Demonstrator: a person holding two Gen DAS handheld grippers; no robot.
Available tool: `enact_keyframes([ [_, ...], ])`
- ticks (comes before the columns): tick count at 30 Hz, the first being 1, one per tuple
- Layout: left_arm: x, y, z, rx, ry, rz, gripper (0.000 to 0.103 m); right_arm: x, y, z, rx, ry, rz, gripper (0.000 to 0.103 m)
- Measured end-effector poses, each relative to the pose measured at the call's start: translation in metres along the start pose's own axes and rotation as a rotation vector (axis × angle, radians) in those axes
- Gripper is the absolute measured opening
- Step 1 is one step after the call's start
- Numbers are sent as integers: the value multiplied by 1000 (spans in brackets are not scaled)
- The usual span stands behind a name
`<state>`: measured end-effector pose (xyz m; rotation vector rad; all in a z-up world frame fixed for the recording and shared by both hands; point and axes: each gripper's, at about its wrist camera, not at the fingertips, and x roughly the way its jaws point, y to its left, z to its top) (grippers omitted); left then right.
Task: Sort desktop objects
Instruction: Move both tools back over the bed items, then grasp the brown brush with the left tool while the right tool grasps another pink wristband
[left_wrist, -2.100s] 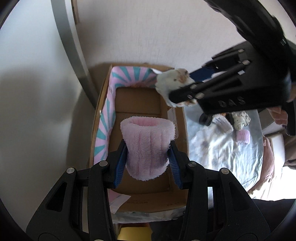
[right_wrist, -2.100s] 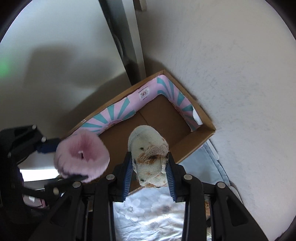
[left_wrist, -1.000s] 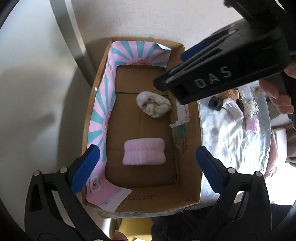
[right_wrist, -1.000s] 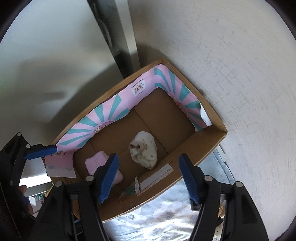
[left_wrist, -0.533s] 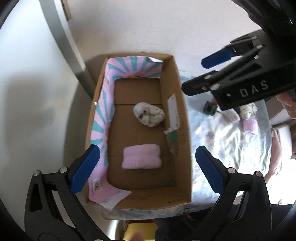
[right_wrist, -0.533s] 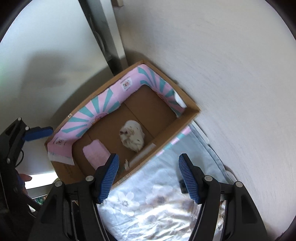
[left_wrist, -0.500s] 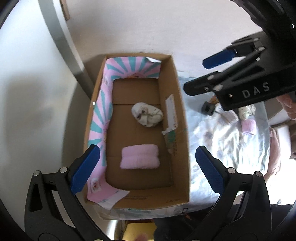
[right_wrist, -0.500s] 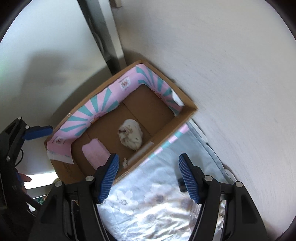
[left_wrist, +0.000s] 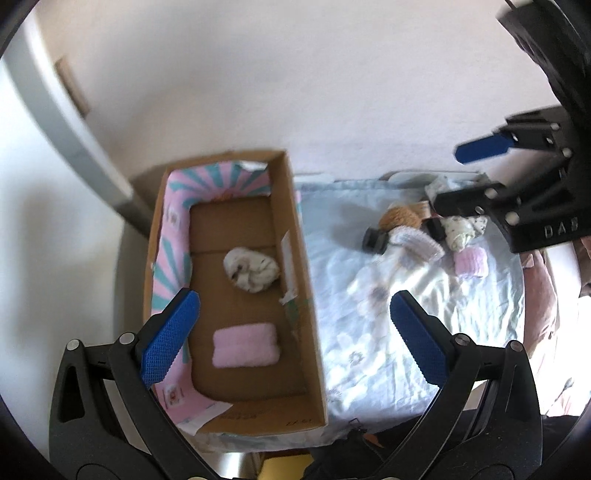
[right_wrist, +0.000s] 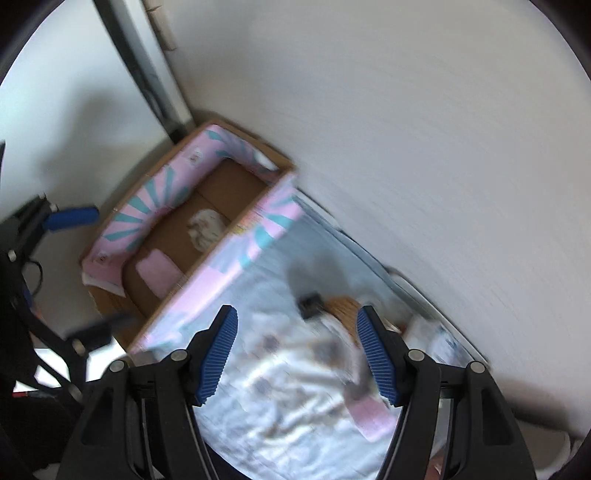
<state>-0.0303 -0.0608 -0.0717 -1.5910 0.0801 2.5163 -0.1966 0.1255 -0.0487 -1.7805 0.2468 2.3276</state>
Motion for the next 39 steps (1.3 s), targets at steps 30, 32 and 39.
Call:
enact_keyframes([
  [30,101,-175,43,696,25,-213,103,56,-119,-193,183,77,32,63],
  [32,119,-175,47,726,42,-232,103,68,-120,-200,159,67,49,63],
  [39,180,-189,41,888,75,-243,101,114,-123,-223,98,44,50,63],
])
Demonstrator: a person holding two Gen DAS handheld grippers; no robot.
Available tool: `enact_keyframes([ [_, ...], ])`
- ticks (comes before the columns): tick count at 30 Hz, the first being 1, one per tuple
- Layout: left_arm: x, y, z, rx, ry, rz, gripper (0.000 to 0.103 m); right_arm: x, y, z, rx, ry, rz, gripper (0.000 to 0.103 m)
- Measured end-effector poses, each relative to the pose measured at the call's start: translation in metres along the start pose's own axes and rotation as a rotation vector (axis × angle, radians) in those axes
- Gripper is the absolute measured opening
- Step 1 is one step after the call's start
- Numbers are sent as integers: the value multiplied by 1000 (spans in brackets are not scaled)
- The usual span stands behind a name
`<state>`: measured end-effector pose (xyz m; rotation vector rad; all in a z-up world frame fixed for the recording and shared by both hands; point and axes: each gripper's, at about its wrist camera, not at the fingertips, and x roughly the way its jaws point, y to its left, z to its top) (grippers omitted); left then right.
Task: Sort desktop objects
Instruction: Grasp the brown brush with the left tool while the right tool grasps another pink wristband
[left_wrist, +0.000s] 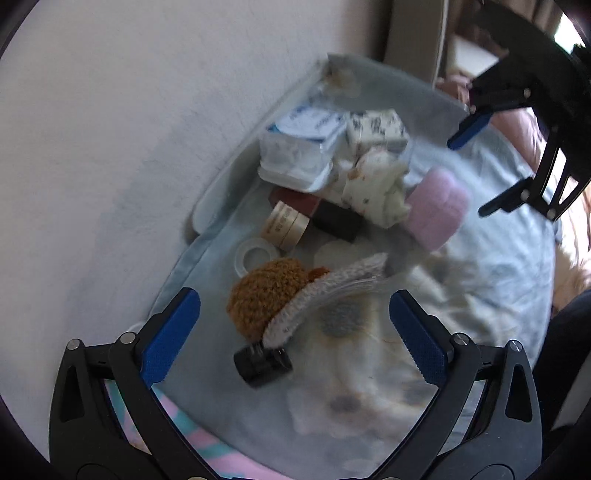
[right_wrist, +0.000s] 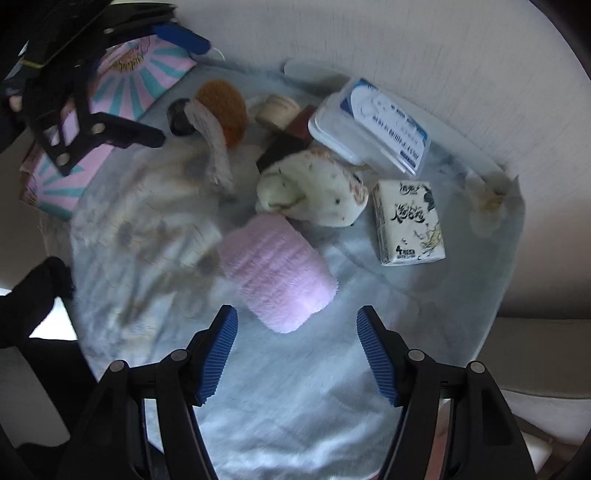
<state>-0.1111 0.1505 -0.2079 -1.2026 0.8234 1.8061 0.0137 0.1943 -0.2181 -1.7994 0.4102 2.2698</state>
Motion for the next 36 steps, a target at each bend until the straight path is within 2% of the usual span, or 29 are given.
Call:
enact_keyframes([
  [3,20,3,-2,-2,19,-20,95,9,-3,-1,-18,9,-11,63],
  [6,30,4,-4,17,25,-6,94,13,-5,1,-35,0,8,63],
  [10,39,8,-6,9,38,-28,81,19,-4,3,-61,-13,18,63],
  [14,45,10,-6,1,44,-45,73,23,0,4,-95,-20,13,63],
  [19,40,14,-6,-4,27,-74,56,19,2,8,-121,-53,31,63],
  [20,39,15,-6,-12,34,-83,53,20,1,8,-120,-51,40,50],
  [22,35,15,-7,-13,40,-92,42,22,0,9,-106,-46,33,47],
  [24,31,14,-8,-2,49,-97,38,20,0,8,-101,-53,33,44],
  [27,26,10,-9,21,60,-90,34,13,0,6,-97,-56,37,40],
  [36,-4,-2,-9,34,26,-97,30,-19,2,-7,-87,-78,9,39],
])
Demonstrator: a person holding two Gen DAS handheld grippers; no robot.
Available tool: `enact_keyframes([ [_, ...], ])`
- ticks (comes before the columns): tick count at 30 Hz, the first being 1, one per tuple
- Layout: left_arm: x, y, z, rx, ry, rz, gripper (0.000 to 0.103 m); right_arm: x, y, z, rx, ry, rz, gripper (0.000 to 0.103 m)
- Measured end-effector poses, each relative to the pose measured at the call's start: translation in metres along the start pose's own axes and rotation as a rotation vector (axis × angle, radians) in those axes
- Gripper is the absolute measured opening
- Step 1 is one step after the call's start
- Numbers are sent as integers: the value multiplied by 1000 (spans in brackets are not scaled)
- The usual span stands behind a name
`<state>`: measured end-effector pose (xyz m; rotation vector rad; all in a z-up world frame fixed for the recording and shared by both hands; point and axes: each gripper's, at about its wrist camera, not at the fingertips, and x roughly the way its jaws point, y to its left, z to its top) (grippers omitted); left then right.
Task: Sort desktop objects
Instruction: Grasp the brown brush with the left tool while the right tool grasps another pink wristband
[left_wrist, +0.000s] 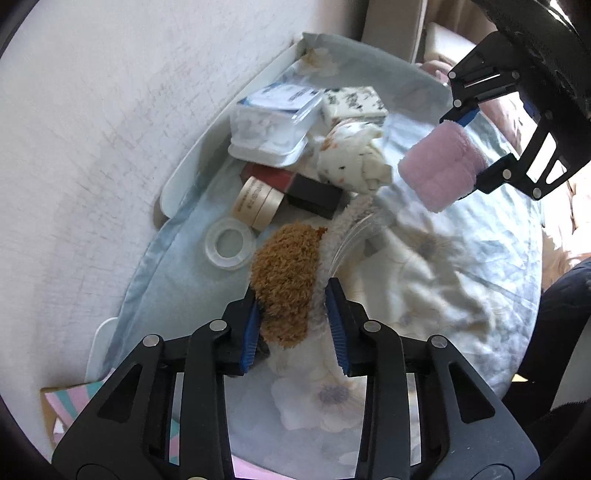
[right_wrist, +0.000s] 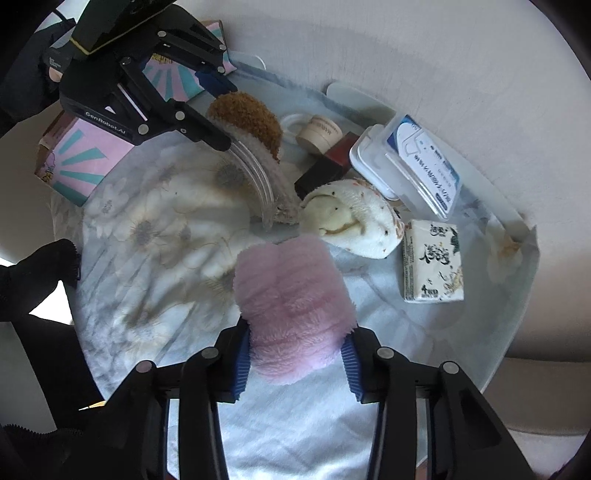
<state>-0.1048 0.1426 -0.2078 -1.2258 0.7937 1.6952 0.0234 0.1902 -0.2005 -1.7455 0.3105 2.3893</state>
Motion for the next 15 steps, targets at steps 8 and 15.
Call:
enact_keyframes([
  [8,-35,-15,-3,38,-41,10,29,-22,2,9,41,-25,-35,39],
  [15,-74,-21,7,29,-84,16,29,-47,28,10,51,-42,-74,39],
])
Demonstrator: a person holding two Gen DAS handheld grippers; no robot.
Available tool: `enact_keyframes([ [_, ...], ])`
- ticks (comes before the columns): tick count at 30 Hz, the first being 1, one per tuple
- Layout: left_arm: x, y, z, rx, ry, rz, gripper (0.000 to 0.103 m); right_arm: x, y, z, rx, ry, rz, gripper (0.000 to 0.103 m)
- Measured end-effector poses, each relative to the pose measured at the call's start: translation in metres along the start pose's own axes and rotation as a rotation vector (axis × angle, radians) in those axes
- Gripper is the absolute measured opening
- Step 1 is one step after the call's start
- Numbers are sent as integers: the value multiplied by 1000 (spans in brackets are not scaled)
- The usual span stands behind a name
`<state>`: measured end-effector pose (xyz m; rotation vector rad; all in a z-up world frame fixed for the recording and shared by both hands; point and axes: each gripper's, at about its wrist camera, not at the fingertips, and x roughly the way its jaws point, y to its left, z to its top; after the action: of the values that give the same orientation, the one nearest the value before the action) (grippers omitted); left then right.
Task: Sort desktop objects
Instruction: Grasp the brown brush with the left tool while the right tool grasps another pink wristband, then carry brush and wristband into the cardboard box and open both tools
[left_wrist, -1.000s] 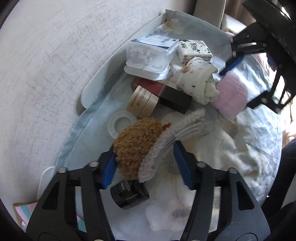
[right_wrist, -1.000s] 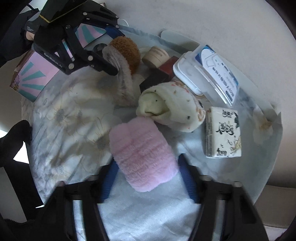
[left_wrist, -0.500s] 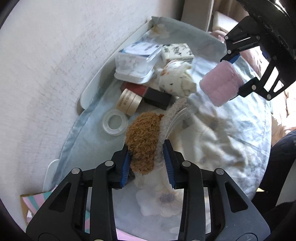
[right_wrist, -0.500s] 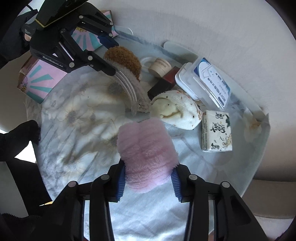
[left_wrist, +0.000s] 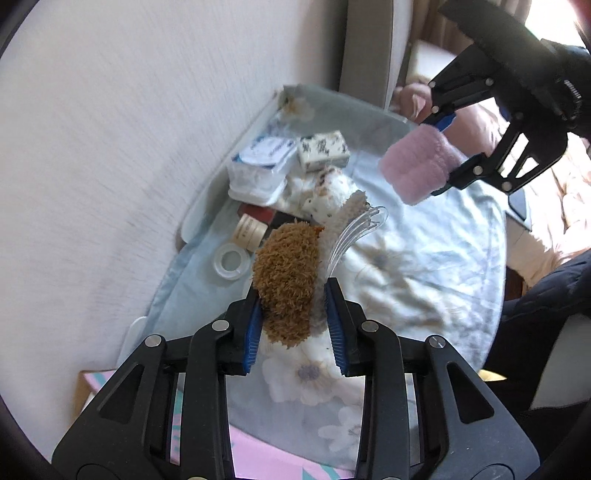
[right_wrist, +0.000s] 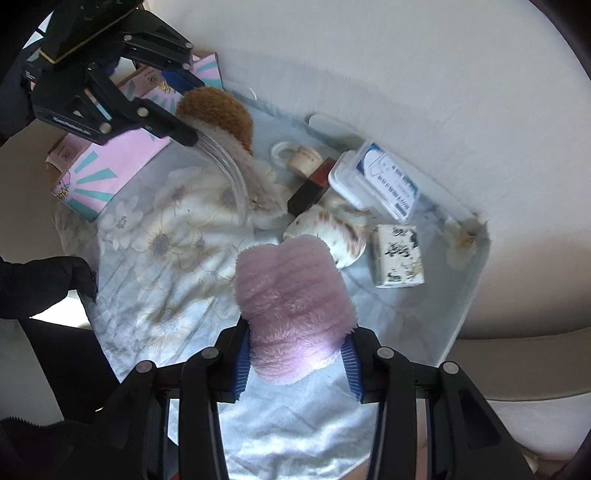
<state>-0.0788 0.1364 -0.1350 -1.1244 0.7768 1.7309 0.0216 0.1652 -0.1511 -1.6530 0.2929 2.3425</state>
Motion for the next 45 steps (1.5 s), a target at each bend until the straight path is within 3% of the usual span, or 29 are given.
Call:
enact_keyframes([
  [8,-66,5,-4,-21,-54,72,29,-33,-8,33,12,-15,0,39],
  [17,-125,27,-36,-140,-96,181,29,-57,7,93,-83,-58,-23,39],
  [28,-173,58,-105,-426,-111,297,29,-58,38,175,-155,-83,29,39],
  [35,-192,64,-159,-642,-116,364,29,-45,81,223,-222,-75,75,39],
  [41,-202,67,-199,-851,-118,472,29,-30,122,254,-244,-64,102,39],
  [45,-200,67,-220,-977,-131,483,29,-18,146,270,-233,-49,135,39],
])
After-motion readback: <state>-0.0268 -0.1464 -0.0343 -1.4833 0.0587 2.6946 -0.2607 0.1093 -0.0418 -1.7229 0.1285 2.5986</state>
